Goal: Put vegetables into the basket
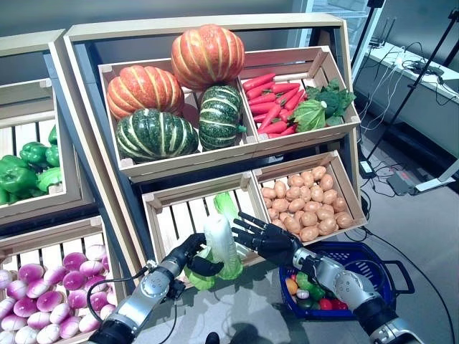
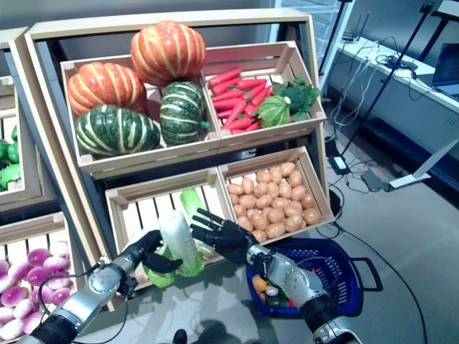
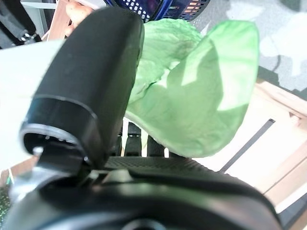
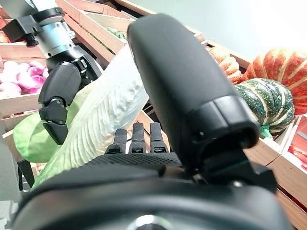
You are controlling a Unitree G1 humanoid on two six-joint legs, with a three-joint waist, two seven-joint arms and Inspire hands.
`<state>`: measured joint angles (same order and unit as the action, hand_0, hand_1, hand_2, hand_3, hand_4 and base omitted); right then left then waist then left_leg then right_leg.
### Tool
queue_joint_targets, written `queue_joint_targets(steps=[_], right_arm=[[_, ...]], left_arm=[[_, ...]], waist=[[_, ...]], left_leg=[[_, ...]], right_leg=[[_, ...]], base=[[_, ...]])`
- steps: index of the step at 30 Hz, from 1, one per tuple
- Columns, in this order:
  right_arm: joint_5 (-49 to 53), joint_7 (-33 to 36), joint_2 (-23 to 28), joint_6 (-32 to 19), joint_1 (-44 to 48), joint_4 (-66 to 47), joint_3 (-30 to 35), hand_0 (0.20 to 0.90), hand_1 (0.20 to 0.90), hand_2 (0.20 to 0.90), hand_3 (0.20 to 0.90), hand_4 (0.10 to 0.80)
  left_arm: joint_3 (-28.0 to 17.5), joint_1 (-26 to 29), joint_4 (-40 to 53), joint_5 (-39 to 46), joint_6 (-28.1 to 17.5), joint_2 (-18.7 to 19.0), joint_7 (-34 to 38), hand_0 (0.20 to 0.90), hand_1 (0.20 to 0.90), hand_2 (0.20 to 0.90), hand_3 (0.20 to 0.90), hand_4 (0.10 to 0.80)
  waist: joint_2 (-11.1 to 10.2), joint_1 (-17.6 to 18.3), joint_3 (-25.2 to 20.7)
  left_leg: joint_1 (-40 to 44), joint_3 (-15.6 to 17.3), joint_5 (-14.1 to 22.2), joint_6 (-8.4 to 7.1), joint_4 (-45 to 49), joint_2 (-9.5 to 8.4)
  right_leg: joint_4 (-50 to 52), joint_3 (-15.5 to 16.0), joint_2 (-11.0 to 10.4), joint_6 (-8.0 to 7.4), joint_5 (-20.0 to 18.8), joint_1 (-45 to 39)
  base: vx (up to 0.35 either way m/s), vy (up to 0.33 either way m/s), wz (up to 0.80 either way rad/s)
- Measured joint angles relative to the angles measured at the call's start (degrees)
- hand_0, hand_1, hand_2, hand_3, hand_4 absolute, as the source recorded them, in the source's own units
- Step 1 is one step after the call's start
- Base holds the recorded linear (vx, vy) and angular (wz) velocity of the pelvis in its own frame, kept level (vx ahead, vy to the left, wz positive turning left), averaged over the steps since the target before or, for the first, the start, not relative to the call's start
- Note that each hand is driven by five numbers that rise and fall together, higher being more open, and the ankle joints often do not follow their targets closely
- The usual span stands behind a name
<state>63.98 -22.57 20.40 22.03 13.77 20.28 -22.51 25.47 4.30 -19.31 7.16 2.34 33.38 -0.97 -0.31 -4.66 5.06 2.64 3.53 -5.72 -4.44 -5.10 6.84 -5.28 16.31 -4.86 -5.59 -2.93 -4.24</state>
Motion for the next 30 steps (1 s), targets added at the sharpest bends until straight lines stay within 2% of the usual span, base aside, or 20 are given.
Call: queue_joint_targets(steps=[4,6,9,15,23,30], right_arm=[[-0.8,0.0,0.0,-0.3,0.0,0.0,0.0,0.900,0.900,0.900,0.900,0.800],[-3.1,0.1,0.0,-2.2,0.0,0.0,-0.4,0.900,0.900,0.900,0.900,0.800],[-6.4,5.9,-0.3,-6.4,0.0,0.1,-1.9,0.900,0.900,0.900,0.900,0.800],[-10.3,17.4,-2.1,-11.0,0.0,0.2,-2.8,0.900,0.900,0.900,0.900,0.800],[-14.2,26.2,-5.6,-11.7,0.0,-0.7,-2.7,0.900,0.900,0.900,0.900,0.800],[-14.5,28.3,-5.9,-11.6,0.0,-0.7,-2.9,0.900,0.900,0.900,0.900,0.800]], left_arm=[[0.1,0.0,0.0,0.0,0.0,0.0,0.0,0.300,0.300,0.300,0.300,0.400],[0.3,0.0,0.0,0.0,0.0,-0.1,0.0,0.300,0.300,0.300,0.300,0.400],[0.8,0.0,0.0,0.0,0.0,-0.8,0.2,0.300,0.300,0.300,0.300,0.400],[3.0,0.1,0.0,0.4,0.6,-4.0,2.1,0.300,0.300,0.300,0.300,0.400],[2.8,0.2,-0.3,0.3,2.6,-4.5,3.7,0.300,0.300,0.300,0.300,0.400],[2.8,0.5,-0.3,-0.4,3.9,-4.6,3.7,0.300,0.300,0.300,0.300,0.400]], waist=[[-0.1,0.0,-0.1],[-0.1,0.1,-0.2],[0.1,0.3,-0.7],[0.2,0.7,-0.8],[0.4,2.2,-0.7],[0.7,2.2,-0.5]], left_leg=[[0.0,0.0,0.0,0.00,0.0,-0.01],[0.0,0.1,0.0,0.02,0.0,-0.01],[0.0,0.2,0.1,0.08,0.0,-0.08],[0.0,1.0,0.2,0.22,0.0,-0.15],[0.0,1.4,0.2,0.31,0.0,-0.17],[0.0,1.3,0.3,0.33,0.0,-0.17]], right_leg=[[0.0,0.0,0.0,0.00,0.0,0.0],[0.0,-0.1,0.0,0.00,0.0,0.1],[0.0,-0.2,-0.1,-0.03,0.0,0.1],[0.0,-1.0,-0.2,-0.21,-0.2,0.7],[0.0,-1.4,-0.2,-0.25,-0.2,0.7],[0.0,-1.4,-0.2,-0.26,-0.2,0.8]], base=[[0.000,0.000,0.00],[0.000,0.000,0.00],[0.000,0.000,0.00],[-0.002,0.006,-0.06],[-0.002,0.001,-0.02],[0.000,0.000,0.00]])
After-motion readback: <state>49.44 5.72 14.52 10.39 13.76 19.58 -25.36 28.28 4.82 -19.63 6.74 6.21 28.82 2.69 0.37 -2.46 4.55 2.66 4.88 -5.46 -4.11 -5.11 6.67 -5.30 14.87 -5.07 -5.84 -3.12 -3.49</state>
